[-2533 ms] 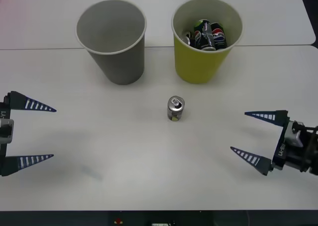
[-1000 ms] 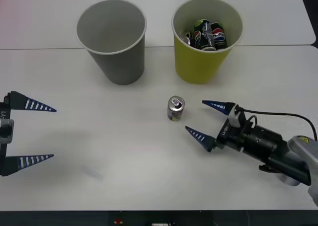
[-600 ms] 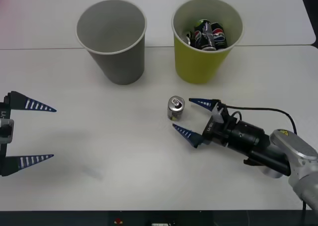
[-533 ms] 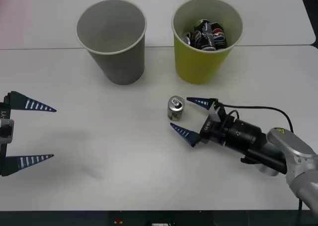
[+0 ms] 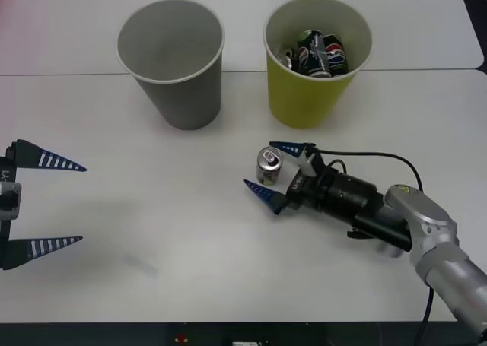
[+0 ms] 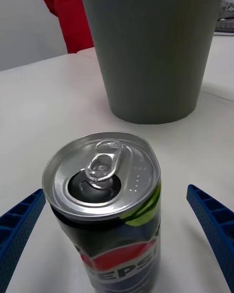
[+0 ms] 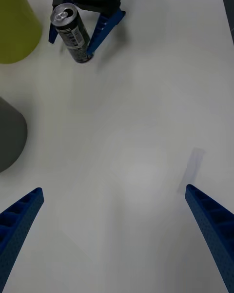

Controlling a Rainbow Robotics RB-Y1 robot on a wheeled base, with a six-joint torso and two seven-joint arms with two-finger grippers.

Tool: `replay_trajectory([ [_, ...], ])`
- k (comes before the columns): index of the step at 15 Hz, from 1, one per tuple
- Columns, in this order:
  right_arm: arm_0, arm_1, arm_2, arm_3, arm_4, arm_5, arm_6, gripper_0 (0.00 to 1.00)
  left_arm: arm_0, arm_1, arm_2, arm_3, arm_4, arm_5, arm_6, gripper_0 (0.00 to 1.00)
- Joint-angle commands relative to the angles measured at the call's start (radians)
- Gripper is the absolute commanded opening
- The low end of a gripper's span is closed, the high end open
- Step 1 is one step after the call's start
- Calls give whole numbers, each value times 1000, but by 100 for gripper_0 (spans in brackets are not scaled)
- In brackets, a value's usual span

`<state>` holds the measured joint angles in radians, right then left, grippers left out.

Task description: Put the can into the green bin and the plastic bottle into the gray bin

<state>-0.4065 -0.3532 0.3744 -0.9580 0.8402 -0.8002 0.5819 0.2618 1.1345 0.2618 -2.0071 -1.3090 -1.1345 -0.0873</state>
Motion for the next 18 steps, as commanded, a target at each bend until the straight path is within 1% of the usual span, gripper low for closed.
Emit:
replay_trajectory([
  [1,-2,0,4,1,0,4,9,100,0,0,0,0,0,0,0,100],
  [2,-2,0,4,-1,0,1,12,94,0,0,0,0,0,0,0,100],
  [3,-2,0,4,-1,0,1,16,54,0,0,0,0,0,0,0,100],
  [4,-2,0,4,1,0,1,18,11,0,0,0,0,0,0,0,100],
  [5,-3,0,4,1,0,0,18,0,0,0,0,0,0,0,0,100],
  [13,-14,-3,4,-1,0,-24,18,0,0,0,0,0,0,0,0,100],
  [18,-17,-40,11,-16,0,-68,3,0,0,0,0,0,0,0,0,100],
])
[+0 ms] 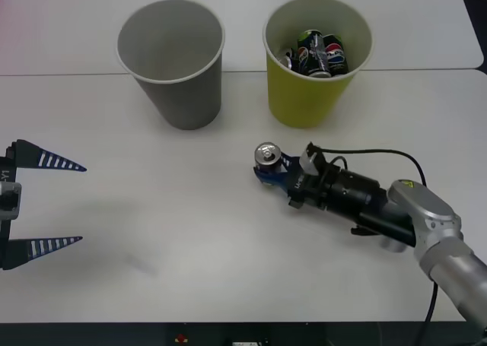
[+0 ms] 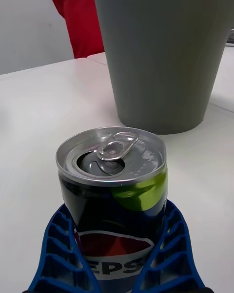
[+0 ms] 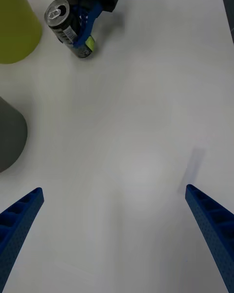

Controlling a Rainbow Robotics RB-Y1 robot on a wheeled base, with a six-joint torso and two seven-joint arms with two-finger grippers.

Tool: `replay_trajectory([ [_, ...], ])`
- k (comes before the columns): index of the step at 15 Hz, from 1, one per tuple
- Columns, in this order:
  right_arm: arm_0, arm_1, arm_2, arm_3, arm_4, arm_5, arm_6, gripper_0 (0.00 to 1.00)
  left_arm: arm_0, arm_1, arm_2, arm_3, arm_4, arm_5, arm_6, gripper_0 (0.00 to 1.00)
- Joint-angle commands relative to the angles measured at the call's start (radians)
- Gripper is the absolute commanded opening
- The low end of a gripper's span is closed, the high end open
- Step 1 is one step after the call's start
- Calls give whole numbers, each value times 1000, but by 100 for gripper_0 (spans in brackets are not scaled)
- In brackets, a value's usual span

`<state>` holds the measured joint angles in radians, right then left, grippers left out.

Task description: Put the can into the green bin and the plastic bottle into the gray bin

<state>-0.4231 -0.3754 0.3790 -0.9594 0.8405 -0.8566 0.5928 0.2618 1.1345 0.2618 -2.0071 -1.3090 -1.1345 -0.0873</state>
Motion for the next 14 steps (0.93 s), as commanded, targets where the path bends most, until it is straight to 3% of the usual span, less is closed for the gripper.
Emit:
replay_trajectory([
  [1,0,-42,21,-44,-1,-9,-22,0,0,0,0,0,0,0,0,100],
  [7,1,-192,104,-209,-8,16,-212,0,0,0,0,0,0,0,0,100],
  [14,6,-442,216,-504,-8,199,-502,0,0,0,0,0,0,0,0,100],
])
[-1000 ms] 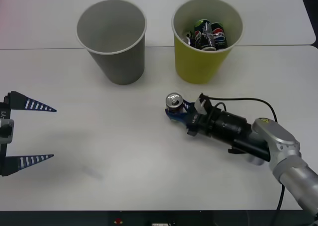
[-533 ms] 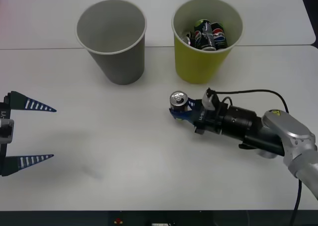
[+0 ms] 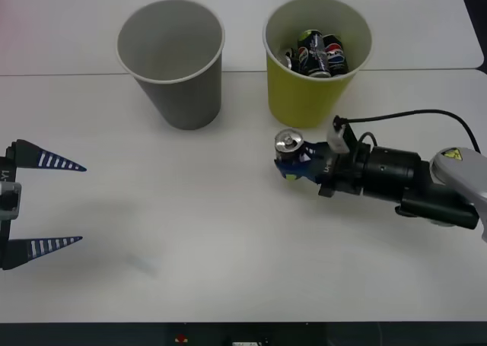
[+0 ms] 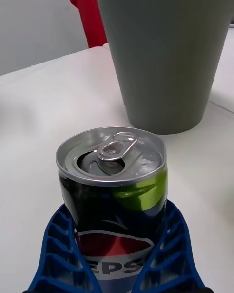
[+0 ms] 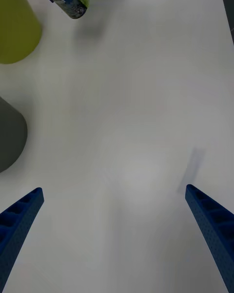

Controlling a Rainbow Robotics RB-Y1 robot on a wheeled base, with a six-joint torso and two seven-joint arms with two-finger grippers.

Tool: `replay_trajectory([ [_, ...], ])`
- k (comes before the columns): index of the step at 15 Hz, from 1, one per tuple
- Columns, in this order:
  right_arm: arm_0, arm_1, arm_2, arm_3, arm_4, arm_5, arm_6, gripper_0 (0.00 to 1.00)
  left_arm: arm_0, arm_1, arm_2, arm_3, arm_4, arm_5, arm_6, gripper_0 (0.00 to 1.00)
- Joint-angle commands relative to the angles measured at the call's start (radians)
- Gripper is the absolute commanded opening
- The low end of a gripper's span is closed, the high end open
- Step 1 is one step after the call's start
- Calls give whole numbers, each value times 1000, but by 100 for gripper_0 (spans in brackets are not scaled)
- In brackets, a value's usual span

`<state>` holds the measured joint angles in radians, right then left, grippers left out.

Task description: Put the can into the green bin and the plastic bottle into the gray bin

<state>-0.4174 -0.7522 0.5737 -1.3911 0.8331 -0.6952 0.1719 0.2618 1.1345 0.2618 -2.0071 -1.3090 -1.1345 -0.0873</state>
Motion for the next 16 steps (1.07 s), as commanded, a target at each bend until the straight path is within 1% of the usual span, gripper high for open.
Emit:
replay_trajectory([
  [1,0,-99,29,-108,0,51,-126,0,0,0,0,0,0,0,0,100],
  [4,0,-210,55,-227,1,118,-253,0,0,0,0,0,0,0,0,100],
  [9,-3,-377,57,-405,15,158,-463,0,0,0,0,0,0,0,0,100],
  [11,-1,-424,45,-450,18,160,-511,0,0,0,0,0,0,0,0,100],
  [12,-1,-452,29,-479,41,160,-555,0,0,0,0,0,0,0,0,100],
  [14,2,-481,2,-519,89,158,-649,0,0,0,0,0,0,0,0,100],
  [16,5,-501,-41,-548,164,146,-766,0,0,0,0,0,0,0,0,100],
])
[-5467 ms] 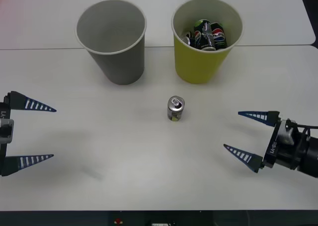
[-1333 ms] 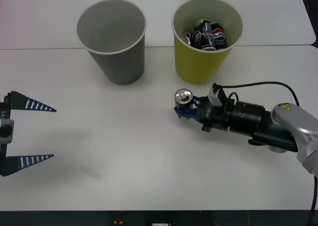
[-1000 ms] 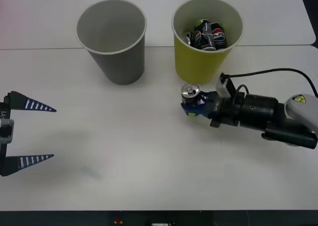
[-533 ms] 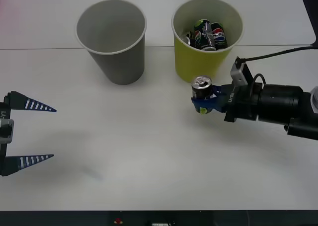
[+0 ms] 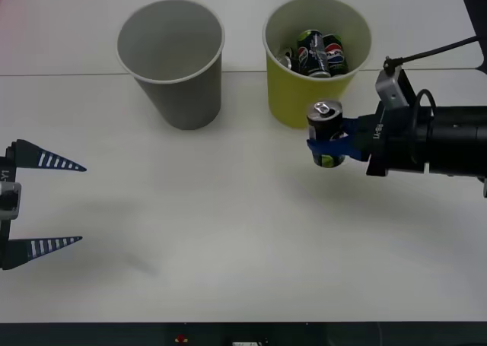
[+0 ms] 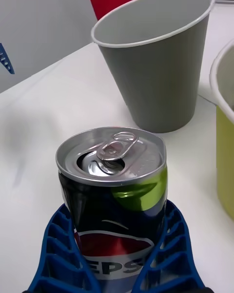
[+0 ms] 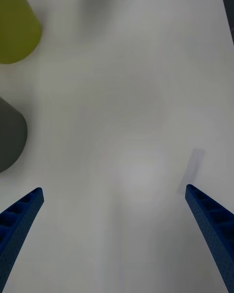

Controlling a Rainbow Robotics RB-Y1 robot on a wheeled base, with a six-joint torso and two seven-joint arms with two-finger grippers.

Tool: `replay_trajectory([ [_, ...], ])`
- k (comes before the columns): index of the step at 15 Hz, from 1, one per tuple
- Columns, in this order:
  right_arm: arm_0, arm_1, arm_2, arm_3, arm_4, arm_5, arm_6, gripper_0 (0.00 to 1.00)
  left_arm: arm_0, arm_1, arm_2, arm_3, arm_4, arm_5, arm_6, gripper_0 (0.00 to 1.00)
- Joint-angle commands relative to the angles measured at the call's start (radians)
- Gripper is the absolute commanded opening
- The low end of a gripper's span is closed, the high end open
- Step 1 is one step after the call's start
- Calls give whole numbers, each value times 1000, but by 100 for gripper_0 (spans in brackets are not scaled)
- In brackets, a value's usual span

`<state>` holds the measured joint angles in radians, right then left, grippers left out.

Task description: Put the can into the green bin and the plastic bottle into the gray bin

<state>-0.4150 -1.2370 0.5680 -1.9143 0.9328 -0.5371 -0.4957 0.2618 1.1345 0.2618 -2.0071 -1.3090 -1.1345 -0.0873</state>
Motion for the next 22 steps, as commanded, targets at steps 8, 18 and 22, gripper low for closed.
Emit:
replay_trajectory([
  [8,21,48,-359,-38,396,-391,-547,0,0,0,0,0,0,0,0,100],
  [18,-202,91,-454,8,603,-712,-862,0,0,0,0,0,0,0,0,100],
  [22,-396,108,-347,140,640,-811,-860,0,0,0,0,0,0,0,0,100],
])
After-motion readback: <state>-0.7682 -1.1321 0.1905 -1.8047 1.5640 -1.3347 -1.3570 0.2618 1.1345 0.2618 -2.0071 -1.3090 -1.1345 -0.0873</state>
